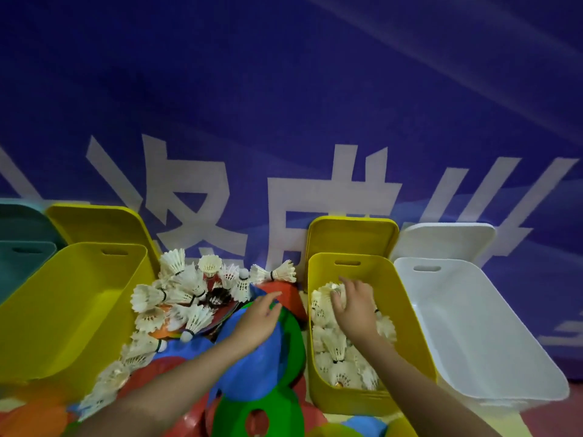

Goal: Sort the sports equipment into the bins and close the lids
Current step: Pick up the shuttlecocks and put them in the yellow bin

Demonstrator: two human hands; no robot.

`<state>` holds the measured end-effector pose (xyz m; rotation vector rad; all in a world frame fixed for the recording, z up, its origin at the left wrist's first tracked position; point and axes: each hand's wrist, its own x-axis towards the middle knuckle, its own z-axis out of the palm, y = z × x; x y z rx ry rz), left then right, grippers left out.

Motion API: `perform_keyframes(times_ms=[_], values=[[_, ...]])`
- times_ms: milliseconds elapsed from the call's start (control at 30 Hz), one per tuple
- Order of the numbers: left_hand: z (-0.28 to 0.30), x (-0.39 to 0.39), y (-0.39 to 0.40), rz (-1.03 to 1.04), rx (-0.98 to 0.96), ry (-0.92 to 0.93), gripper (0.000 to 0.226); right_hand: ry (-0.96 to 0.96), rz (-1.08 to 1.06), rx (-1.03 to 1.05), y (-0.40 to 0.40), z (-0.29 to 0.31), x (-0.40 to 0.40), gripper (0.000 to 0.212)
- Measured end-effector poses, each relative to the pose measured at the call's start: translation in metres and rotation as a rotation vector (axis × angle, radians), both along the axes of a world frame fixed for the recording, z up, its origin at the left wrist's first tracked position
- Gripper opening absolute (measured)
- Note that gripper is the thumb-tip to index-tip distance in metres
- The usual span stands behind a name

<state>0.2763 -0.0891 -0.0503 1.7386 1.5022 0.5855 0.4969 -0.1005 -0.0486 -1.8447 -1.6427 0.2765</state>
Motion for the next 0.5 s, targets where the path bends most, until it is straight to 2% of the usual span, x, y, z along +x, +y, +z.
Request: perform_keyframes(times_ms=[100,267,367,500], values=[[-0.004,-0.047,0.02,0.008,0.088,0.149,0.04,0.019,0.083,0.008,0.007,0.014,-0.043,0.042],[-0.013,-0.11,0.041,0.113,0.2,0.249,0.038,0.06,0.14,-0.029,0.026,0.017,-0.1,0.04],[-0.028,-0.143,0.039,0.197,0.187,0.341,0.042,0.107,0.153,-0.094,0.042,0.008,-0.129,0.036],[-0.048,-0.168,0.039,0.164,0.123,0.38,0.057,0.075,0.16,-0.176,0.066,-0.004,-0.16,0.04]])
